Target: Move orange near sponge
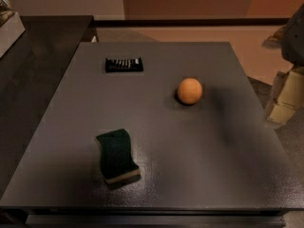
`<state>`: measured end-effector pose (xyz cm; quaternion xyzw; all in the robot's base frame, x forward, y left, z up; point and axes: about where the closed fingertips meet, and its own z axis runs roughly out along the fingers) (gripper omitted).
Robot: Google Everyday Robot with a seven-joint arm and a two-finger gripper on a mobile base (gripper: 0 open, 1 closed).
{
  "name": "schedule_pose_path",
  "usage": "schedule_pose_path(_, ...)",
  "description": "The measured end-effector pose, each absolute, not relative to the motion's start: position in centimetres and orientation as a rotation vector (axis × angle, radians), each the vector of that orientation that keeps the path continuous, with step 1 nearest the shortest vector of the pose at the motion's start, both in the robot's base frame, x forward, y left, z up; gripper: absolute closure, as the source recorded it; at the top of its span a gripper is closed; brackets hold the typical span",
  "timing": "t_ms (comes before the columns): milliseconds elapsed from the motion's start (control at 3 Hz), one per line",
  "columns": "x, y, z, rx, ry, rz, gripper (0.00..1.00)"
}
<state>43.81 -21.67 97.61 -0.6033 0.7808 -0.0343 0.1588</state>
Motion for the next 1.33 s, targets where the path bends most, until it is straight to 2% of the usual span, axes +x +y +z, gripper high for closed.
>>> schedule_pose_path(667, 44.4, -21.1, 97.2, -1.729, 2.205, -0.066, 0.00)
schedule_pose_path(1333, 49.7, -17.4, 95.0, -1.713, 2.119, 0.069, 0.00)
